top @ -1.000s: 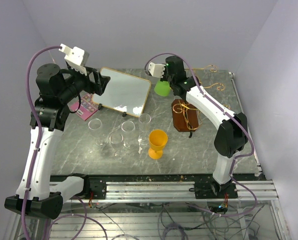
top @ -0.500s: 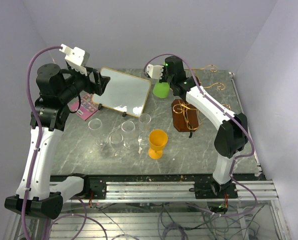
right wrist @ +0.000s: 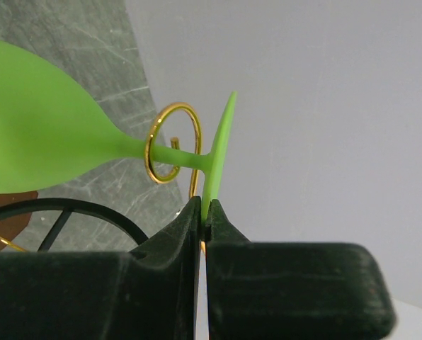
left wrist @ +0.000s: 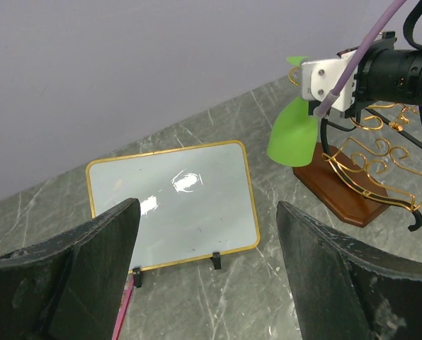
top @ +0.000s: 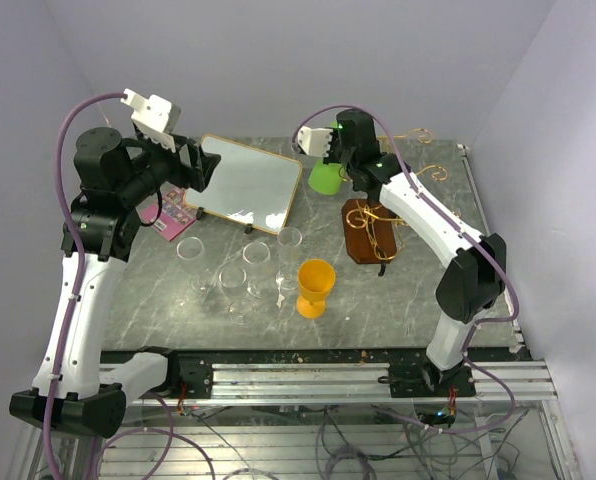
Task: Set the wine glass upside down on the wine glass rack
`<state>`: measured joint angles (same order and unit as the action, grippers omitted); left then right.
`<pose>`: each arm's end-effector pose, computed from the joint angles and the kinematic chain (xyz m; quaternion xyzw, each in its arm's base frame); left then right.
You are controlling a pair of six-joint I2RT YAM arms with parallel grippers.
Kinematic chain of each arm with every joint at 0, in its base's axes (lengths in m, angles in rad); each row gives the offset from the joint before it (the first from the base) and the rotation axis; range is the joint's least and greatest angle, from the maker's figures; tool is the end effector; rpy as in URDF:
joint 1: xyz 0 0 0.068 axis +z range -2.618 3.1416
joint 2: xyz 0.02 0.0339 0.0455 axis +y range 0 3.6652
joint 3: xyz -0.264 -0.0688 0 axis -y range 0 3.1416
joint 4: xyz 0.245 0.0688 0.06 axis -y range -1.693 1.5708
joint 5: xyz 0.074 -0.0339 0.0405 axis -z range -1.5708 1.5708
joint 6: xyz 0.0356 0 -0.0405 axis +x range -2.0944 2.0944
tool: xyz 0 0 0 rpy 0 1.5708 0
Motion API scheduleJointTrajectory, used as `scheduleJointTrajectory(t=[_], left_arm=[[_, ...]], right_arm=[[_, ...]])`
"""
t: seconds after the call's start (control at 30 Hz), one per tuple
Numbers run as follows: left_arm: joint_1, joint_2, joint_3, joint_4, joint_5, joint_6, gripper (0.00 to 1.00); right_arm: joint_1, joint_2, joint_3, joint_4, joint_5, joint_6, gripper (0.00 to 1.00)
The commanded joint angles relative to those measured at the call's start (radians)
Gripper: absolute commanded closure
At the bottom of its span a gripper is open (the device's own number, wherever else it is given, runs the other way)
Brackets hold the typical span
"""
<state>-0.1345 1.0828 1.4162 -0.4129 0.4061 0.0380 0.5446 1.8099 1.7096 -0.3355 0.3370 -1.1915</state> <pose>0.2106 -0.0427 0.4751 0.1983 0.7051 -0.1800 0.6566 0.3738 0.2126 0.3597 -0.5761 0.6061 -0.3025 0.4575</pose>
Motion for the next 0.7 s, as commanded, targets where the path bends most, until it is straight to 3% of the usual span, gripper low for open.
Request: scheduleJointTrajectory(t=[0.0, 0.67], left_arm=[[0.007, 0.001, -0.005, 0.008, 0.014, 0.013, 0.12], [0.007, -0.008, -0.011, 0.005, 0.026, 0.019, 0.12]], right_arm=[[0.008, -0.045, -0.011, -0.018, -0.001, -0.022, 1.0], [0.0, 0.012, 0.027, -0.118, 0.046, 0.033, 0.91]])
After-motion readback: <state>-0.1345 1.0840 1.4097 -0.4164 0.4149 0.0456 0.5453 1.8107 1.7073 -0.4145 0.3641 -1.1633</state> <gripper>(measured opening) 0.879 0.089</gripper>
